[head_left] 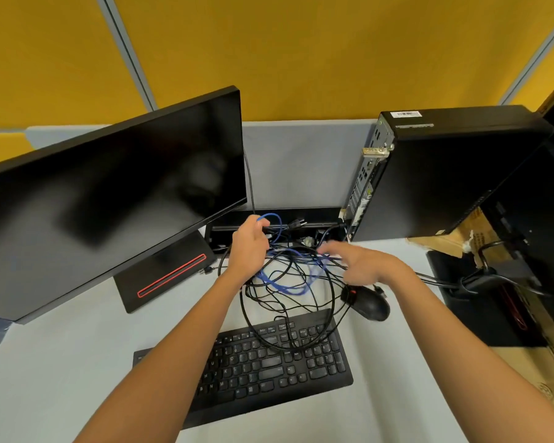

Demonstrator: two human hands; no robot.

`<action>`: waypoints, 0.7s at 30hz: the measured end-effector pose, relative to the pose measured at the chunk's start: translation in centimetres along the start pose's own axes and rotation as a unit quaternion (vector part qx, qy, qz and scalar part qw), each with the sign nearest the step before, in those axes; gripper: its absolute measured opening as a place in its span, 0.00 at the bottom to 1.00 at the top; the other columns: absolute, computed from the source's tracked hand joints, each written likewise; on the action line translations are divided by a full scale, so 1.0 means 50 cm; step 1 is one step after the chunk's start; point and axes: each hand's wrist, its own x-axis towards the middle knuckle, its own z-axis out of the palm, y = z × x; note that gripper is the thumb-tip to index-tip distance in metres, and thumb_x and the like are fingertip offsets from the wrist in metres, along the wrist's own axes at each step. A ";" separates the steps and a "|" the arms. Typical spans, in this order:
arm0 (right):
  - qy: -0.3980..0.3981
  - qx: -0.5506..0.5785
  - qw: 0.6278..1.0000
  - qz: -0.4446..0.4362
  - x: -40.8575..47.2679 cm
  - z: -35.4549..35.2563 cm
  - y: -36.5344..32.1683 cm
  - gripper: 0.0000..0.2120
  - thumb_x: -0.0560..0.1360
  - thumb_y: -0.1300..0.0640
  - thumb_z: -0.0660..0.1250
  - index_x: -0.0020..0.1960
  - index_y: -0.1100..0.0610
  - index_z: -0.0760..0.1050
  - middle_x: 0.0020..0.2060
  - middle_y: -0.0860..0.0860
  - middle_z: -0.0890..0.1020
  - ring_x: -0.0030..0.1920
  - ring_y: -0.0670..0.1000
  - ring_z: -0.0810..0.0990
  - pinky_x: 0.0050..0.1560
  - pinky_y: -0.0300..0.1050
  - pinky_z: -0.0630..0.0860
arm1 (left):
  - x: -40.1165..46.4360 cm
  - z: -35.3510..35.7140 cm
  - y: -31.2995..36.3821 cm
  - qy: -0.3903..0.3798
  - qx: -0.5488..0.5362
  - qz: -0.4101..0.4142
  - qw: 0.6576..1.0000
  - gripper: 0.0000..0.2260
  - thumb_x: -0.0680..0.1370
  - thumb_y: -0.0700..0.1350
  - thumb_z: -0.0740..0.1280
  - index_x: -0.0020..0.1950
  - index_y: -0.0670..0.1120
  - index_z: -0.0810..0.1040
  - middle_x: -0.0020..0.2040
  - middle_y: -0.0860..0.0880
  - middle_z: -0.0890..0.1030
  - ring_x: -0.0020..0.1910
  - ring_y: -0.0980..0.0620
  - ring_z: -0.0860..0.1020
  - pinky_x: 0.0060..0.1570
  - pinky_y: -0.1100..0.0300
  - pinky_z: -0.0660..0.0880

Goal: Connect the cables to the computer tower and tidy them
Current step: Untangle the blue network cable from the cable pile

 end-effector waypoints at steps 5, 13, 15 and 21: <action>0.035 0.064 0.986 -0.152 -0.003 0.030 -0.120 0.24 0.74 0.62 0.66 0.69 0.53 0.69 0.64 0.46 0.73 0.64 0.44 0.71 0.60 0.36 0.69 | -0.002 0.007 0.030 0.038 -0.081 -0.028 0.996 0.13 0.84 0.41 0.51 0.59 0.40 0.73 0.32 0.46 0.75 0.26 0.53 0.69 0.27 0.59 0.69; 0.203 0.053 0.968 -0.138 0.053 0.132 -0.050 0.12 0.80 0.54 0.62 0.43 0.60 0.77 0.40 0.52 0.74 0.42 0.52 0.73 0.45 0.47 0.69 | 0.004 -0.064 0.000 0.138 0.010 -0.079 0.987 0.15 0.79 0.33 0.53 0.60 0.39 0.75 0.45 0.42 0.77 0.33 0.52 0.72 0.29 0.66 0.66; 0.269 0.026 0.955 -0.124 0.050 0.122 -0.013 0.10 0.79 0.54 0.64 0.42 0.57 0.77 0.39 0.50 0.74 0.43 0.52 0.72 0.46 0.50 0.70 | 0.003 -0.092 -0.034 0.161 0.040 -0.113 0.980 0.16 0.78 0.32 0.53 0.61 0.39 0.75 0.54 0.38 0.77 0.40 0.47 0.74 0.37 0.61 0.69; 0.373 0.129 0.915 -0.077 0.016 0.079 0.033 0.14 0.79 0.61 0.59 0.36 0.58 0.74 0.31 0.52 0.77 0.34 0.51 0.74 0.38 0.45 0.70 | -0.015 -0.105 -0.077 0.133 0.129 -0.177 0.967 0.12 0.82 0.38 0.54 0.62 0.36 0.71 0.58 0.34 0.75 0.54 0.36 0.75 0.45 0.53 0.67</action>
